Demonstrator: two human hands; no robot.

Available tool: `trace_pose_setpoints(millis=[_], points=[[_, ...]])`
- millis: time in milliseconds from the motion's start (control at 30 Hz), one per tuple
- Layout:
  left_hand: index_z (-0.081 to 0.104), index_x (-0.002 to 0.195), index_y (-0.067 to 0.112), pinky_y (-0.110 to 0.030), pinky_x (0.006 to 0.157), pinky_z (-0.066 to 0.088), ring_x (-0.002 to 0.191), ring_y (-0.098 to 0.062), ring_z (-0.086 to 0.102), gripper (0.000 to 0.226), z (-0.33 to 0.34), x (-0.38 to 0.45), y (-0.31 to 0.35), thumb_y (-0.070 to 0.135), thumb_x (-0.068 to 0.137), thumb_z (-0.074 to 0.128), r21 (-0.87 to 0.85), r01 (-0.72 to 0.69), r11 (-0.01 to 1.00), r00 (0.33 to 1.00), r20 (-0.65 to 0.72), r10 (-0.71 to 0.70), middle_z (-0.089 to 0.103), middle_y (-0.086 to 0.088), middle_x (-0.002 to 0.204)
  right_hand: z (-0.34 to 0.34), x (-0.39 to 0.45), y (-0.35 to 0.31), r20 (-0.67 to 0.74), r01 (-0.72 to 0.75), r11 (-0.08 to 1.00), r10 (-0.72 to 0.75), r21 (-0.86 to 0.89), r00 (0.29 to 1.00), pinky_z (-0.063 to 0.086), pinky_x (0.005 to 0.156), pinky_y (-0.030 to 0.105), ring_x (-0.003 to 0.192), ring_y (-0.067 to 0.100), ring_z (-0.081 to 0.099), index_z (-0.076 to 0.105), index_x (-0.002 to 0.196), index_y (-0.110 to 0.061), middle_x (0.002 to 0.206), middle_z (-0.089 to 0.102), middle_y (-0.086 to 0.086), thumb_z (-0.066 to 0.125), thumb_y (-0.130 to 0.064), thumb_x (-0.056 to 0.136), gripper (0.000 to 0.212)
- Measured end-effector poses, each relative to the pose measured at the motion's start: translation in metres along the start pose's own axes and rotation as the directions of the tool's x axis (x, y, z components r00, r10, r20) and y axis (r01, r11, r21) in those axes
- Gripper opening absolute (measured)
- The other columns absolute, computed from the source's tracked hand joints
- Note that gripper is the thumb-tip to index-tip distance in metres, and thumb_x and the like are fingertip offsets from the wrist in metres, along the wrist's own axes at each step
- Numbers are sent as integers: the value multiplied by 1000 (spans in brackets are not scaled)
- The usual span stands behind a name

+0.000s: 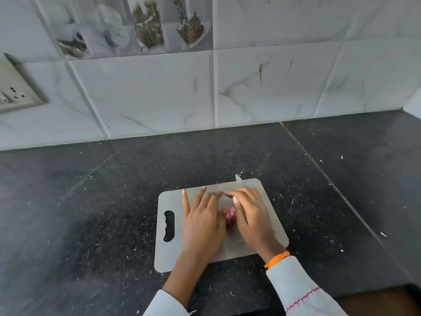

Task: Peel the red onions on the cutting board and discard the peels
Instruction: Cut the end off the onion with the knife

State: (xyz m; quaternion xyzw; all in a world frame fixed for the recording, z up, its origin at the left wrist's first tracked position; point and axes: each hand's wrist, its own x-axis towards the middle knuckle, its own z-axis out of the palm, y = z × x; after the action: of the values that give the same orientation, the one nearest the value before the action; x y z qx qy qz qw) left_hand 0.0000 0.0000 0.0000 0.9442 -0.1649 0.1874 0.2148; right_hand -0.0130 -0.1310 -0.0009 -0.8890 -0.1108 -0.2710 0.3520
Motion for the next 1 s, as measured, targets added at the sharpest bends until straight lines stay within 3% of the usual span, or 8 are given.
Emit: trace_pose_setpoints(millis=[100, 233, 500, 600, 700, 800, 933, 1000], points=[[69, 87, 22, -50, 109, 4, 115, -25, 59, 19, 13, -2, -1, 23, 69, 65, 161, -36, 986, 999, 35, 31, 71, 7, 88, 3, -14, 8, 26, -122, 991, 124, -58, 992, 36, 81, 7, 93, 4, 49, 65, 100, -16, 95, 60, -7, 34, -24, 94, 32], [69, 76, 21, -51, 111, -5, 115, -26, 59, 23, 20, -2, 5, 33, 59, 80, 219, -16, 976, 989, 145, -16, 71, 7, 79, 5, -28, 20, 1, -263, 957, 265, -124, 964, 40, 77, 18, 90, 10, 49, 65, 96, -16, 92, 59, -6, 54, -8, 89, 15], [69, 79, 17, -47, 113, -6, 112, -28, 61, 26, 32, 4, 22, 21, 56, 82, 221, -65, 973, 995, 94, 45, 72, 2, 79, -8, -42, 40, 58, -499, 832, 526, -242, 849, 47, 82, 26, 103, 16, 51, 58, 112, -16, 111, 54, -1, 65, -13, 83, 30], [66, 79, 18, -46, 113, 15, 108, -27, 62, 24, 39, 5, 27, 16, 60, 80, 138, -86, 987, 992, 104, 72, 71, 0, 83, -13, -41, 41, 91, -527, 822, 554, -216, 828, 50, 80, 27, 99, 16, 56, 57, 112, -17, 108, 57, -1, 66, -16, 82, 32], [68, 85, 14, -36, 81, 54, 91, -24, 64, 35, 42, 2, 37, 12, 54, 84, 11, -69, 998, 989, 133, 67, 66, -2, 87, -20, -34, 41, 123, -532, 812, 569, -239, 813, 49, 80, 27, 96, 17, 59, 61, 110, -14, 104, 60, 0, 65, -19, 83, 27], [66, 96, 12, -27, 44, 50, 81, -22, 63, 42, 43, -4, 45, 4, 57, 80, -81, 75, 994, 981, 184, -59, 62, -4, 98, -27, -28, 40, 194, -549, 805, 589, -226, 784, 50, 77, 30, 86, 17, 60, 64, 96, -14, 92, 60, -1, 62, -22, 84, 15], [49, 132, 13, -33, 89, 47, 123, -25, 46, 50, 48, -6, 52, -2, 85, 54, -115, 138, 984, 973, 199, -114, 47, -6, 138, -39, -24, 44, 268, -653, 747, 659, -122, 703, 52, 79, 37, 85, 16, 61, 59, 99, -15, 89, 60, -3, 57, -24, 89, 14], [53, 128, 12, -31, 92, 46, 120, -27, 50, 47, 49, -5, 58, -3, 84, 56, -136, 134, 982, 977, 183, -108, 53, -9, 132, -45, -24, 44, 328, -707, 706, 680, -48, 656, 51, 73, 32, 79, 14, 59, 56, 96, -15, 84, 58, -3, 49, -22, 93, 10]])
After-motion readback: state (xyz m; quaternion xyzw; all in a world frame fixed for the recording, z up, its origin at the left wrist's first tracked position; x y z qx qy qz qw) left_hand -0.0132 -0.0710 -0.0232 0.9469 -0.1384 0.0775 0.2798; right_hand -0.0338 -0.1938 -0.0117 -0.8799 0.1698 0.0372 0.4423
